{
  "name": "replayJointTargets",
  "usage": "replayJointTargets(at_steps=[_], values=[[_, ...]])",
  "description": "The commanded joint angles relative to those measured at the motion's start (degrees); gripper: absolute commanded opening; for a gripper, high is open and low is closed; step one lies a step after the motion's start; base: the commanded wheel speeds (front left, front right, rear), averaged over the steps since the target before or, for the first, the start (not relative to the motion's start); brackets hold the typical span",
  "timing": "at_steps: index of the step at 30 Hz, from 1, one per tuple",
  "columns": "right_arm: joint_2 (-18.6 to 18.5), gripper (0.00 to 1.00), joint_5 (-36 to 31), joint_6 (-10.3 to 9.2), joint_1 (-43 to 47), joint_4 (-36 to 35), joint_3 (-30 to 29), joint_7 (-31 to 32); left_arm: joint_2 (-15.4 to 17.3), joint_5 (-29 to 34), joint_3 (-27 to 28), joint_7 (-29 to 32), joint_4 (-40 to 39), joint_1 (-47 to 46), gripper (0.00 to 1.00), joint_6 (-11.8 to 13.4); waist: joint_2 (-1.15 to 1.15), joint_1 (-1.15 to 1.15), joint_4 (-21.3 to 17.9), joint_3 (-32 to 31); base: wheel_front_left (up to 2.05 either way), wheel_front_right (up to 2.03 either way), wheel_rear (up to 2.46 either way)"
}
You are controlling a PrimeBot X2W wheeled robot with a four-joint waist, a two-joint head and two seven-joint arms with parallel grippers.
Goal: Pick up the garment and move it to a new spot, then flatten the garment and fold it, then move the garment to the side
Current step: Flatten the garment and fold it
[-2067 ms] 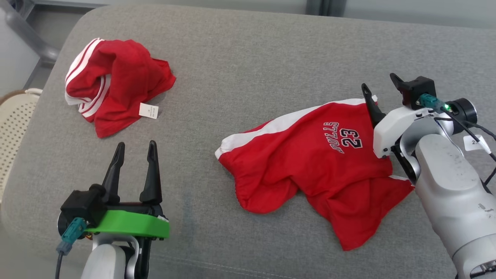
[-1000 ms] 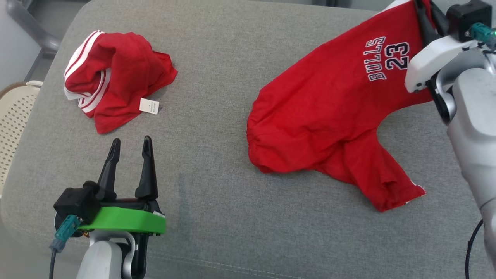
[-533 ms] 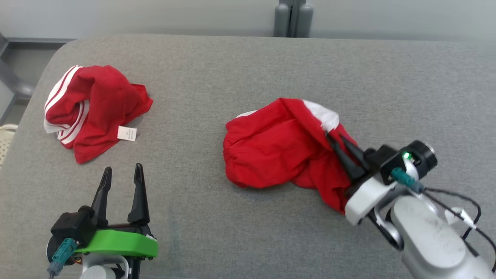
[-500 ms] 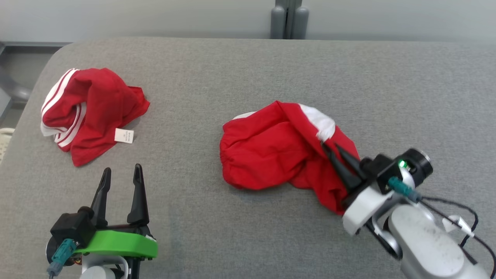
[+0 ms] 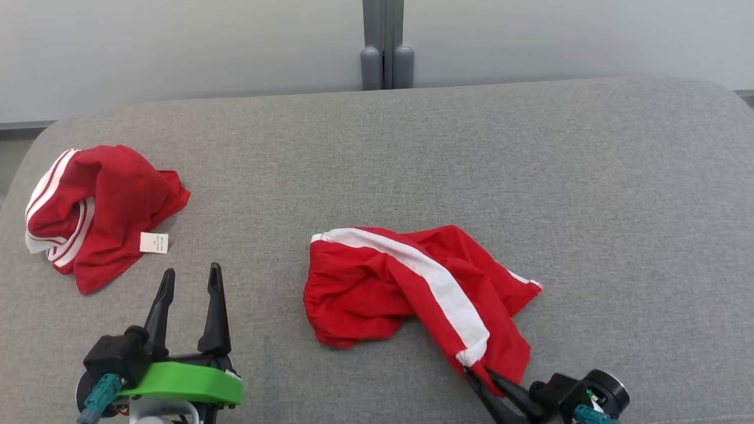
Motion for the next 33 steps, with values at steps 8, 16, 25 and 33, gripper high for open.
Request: replayJointTargets(at_steps=[8, 16, 25, 33], values=[[-1.69, 1.0, -0.68, -0.1, -2.48, -8.69, -9.1, -0.17, 0.19, -0.28, 0.15, -0.02, 0.06, 1.19, 1.0, -0.12, 0.0, 0.0, -0.92, -0.89, 0.0, 0.0, 0.0], [-2.9, 1.0, -3.81, -0.1, -10.03, -0.82, -14.71, -0.18, 0.18, -0.73, -0.6, -0.02, -0.32, -0.53, 1.0, -0.12, 0.0, 0.0, 0.81, 0.83, 0.0, 0.0, 0.0], [-0.67, 1.0, -3.76, -0.1, -17.78, 19.02, -12.28, 0.13, 0.18, -0.69, -1.38, -0.01, -0.48, -2.48, 1.0, -0.12, 0.0, 0.0, 3.47, 3.88, 0.0, 0.0, 0.0], [1.25, 0.24, 0.05, -0.1, -20.74, 30.99, -6.76, 0.36, 0.18, -0.98, -1.65, -0.01, -0.29, -3.53, 1.0, -0.12, 0.0, 0.0, 4.57, 5.46, 0.0, 0.0, 0.0]])
